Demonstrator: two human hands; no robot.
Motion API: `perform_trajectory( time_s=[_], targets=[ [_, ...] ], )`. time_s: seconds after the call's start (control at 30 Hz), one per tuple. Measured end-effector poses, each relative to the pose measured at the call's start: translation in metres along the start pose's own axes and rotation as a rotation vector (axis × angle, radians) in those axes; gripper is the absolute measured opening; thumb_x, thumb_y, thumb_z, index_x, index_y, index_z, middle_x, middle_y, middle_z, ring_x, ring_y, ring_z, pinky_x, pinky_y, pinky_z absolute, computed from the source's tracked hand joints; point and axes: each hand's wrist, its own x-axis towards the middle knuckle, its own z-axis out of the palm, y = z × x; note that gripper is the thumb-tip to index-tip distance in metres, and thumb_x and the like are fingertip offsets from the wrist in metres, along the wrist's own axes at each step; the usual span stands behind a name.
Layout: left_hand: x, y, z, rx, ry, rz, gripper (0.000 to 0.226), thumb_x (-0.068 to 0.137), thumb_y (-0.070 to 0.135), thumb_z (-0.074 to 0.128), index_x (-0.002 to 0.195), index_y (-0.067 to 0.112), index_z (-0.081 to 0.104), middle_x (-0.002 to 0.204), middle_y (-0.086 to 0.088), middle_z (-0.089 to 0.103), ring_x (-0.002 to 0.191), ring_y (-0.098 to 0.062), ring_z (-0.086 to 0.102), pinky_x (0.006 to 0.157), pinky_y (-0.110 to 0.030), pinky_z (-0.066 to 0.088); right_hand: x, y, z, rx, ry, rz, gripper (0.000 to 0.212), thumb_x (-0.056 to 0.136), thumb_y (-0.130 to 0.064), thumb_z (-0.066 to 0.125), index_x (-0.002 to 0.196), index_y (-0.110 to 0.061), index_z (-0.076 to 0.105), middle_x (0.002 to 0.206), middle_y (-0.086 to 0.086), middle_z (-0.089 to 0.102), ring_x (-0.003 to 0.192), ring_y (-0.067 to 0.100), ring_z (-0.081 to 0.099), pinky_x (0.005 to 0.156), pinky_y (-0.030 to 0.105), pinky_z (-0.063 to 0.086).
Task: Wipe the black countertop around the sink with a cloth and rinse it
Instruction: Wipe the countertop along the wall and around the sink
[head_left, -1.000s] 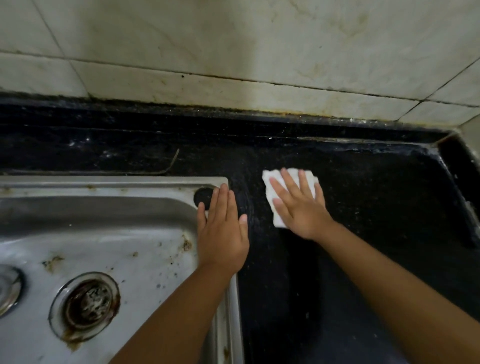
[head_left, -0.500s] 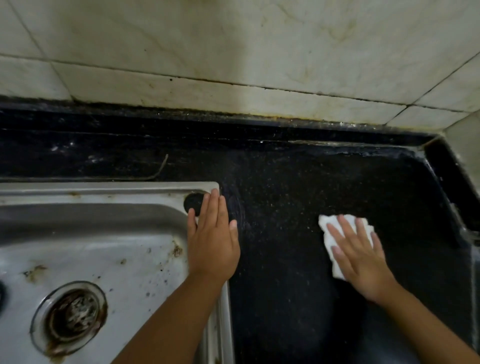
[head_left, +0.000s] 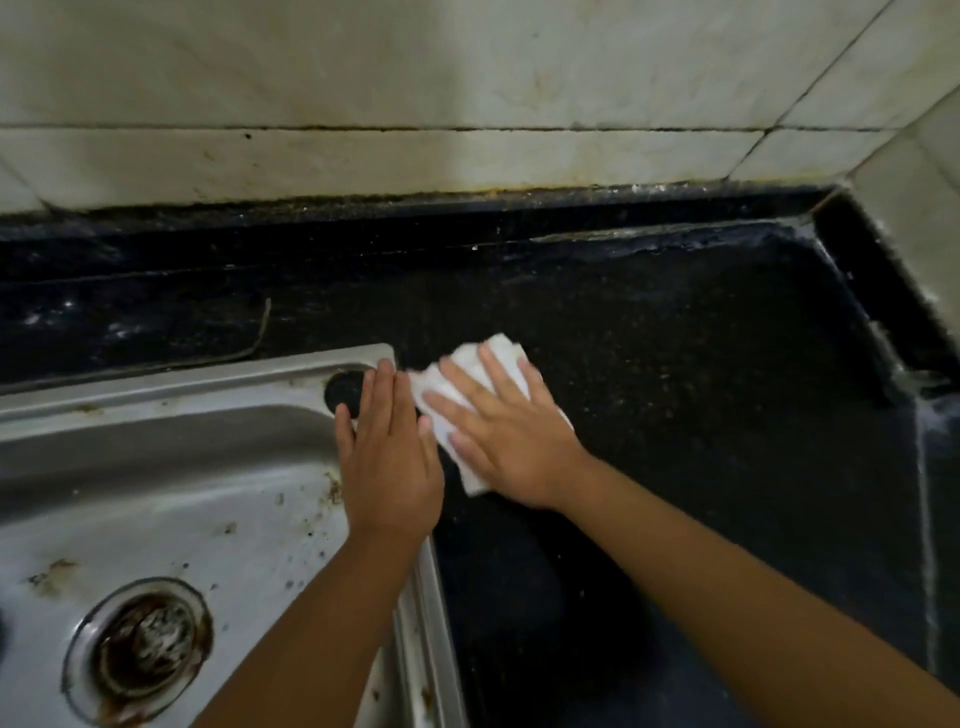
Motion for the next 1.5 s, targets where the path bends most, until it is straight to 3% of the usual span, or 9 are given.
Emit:
perform_trajectory(
  time_s=[0.23,0.47,0.57,0.7,0.83,1.03,1.13,1.3,1.5],
  targets=[
    [0.0,0.0,0.0,0.003,0.012,0.001,0.063,0.089,0.033,0.011,0.143,0.001,0.018,0.154,-0.01,0.013,0.14,-0.013,0.004,0.109,-0.03,-0.011,-0.181,0.033,0.044,-0.078,-0.025,0.157,0.049,0.1,-0.039,0.007,0.148,-0.03,0.003,0.157,-0.005,0.001,0.144,0.023,0.005,0.108,0.047,0.013],
    [0.0,0.001,0.0,0.077,-0.027,-0.018,0.05,0.1,0.024,0.02,0.145,0.005,0.009,0.155,-0.006,0.002,0.143,-0.016,-0.001,0.112,-0.031,-0.011,-0.057,0.097,0.002,0.159,-0.038,0.773,0.052,0.098,-0.045,0.011,0.146,-0.034,-0.004,0.155,-0.009,-0.014,0.142,0.024,-0.016,0.113,0.049,-0.007],
    [0.0,0.001,0.0,0.094,-0.035,-0.024,0.051,0.1,0.026,0.019,0.145,0.006,0.009,0.155,-0.004,0.001,0.143,-0.015,-0.002,0.111,-0.03,-0.011,-0.013,0.054,-0.005,0.121,-0.109,0.559,0.051,0.1,-0.04,0.013,0.147,-0.033,-0.004,0.156,-0.004,-0.013,0.142,0.028,-0.015,0.112,0.053,-0.007],
    [-0.001,0.003,-0.003,0.121,-0.047,-0.034,0.052,0.099,0.028,0.017,0.145,0.005,0.011,0.155,-0.004,0.003,0.143,-0.015,0.0,0.112,-0.031,-0.009,-0.065,-0.026,0.032,-0.033,0.117,0.194,0.047,0.099,-0.038,0.01,0.139,-0.032,0.034,0.148,0.001,0.034,0.134,0.034,0.029,0.106,0.056,0.022],
    [-0.002,0.006,-0.006,0.151,-0.063,-0.047,0.051,0.099,0.025,0.019,0.146,0.006,0.007,0.156,-0.004,-0.001,0.143,-0.015,-0.003,0.113,-0.032,-0.009,-0.181,-0.04,0.068,-0.064,0.056,0.023,0.05,0.099,-0.039,0.008,0.148,-0.029,0.012,0.157,0.0,0.006,0.139,0.031,0.016,0.106,0.053,0.015],
    [-0.008,0.014,-0.014,0.216,-0.067,-0.123,0.053,0.1,0.032,0.016,0.146,0.009,0.006,0.156,-0.004,-0.002,0.143,-0.015,-0.006,0.114,-0.04,-0.007,-0.199,0.033,0.042,-0.084,-0.007,0.327,0.055,0.097,-0.045,-0.006,0.146,-0.031,0.013,0.152,-0.001,0.018,0.142,0.025,0.004,0.105,0.054,0.023],
    [-0.029,0.023,-0.025,0.151,-0.018,-0.121,0.052,0.1,0.03,0.018,0.146,0.009,0.009,0.156,-0.005,0.003,0.143,-0.017,-0.003,0.114,-0.039,-0.005,-0.149,0.028,0.026,-0.007,-0.076,0.458,0.075,0.08,-0.057,-0.022,0.147,-0.033,0.0,0.155,-0.009,-0.012,0.143,0.026,-0.012,0.113,0.052,0.001],
    [-0.117,0.017,-0.034,0.099,-0.017,-0.105,0.049,0.099,0.025,0.022,0.146,0.011,0.016,0.155,-0.006,0.011,0.143,-0.017,0.003,0.114,-0.04,0.002,-0.167,-0.063,0.053,-0.052,0.056,0.146,0.055,0.093,-0.041,0.01,0.134,-0.03,0.045,0.141,0.002,0.045,0.13,0.034,0.033,0.107,0.056,0.017],
    [-0.262,-0.005,-0.031,0.147,-0.014,-0.205,0.081,0.078,0.051,0.001,0.144,0.008,0.019,0.152,-0.003,0.013,0.135,-0.008,0.001,0.113,-0.038,0.001,-0.268,-0.1,0.091,-0.047,0.143,-0.158,0.044,0.098,-0.034,0.008,0.132,-0.03,0.037,0.141,-0.004,0.033,0.129,0.029,0.031,0.108,0.05,0.009]
  ],
)
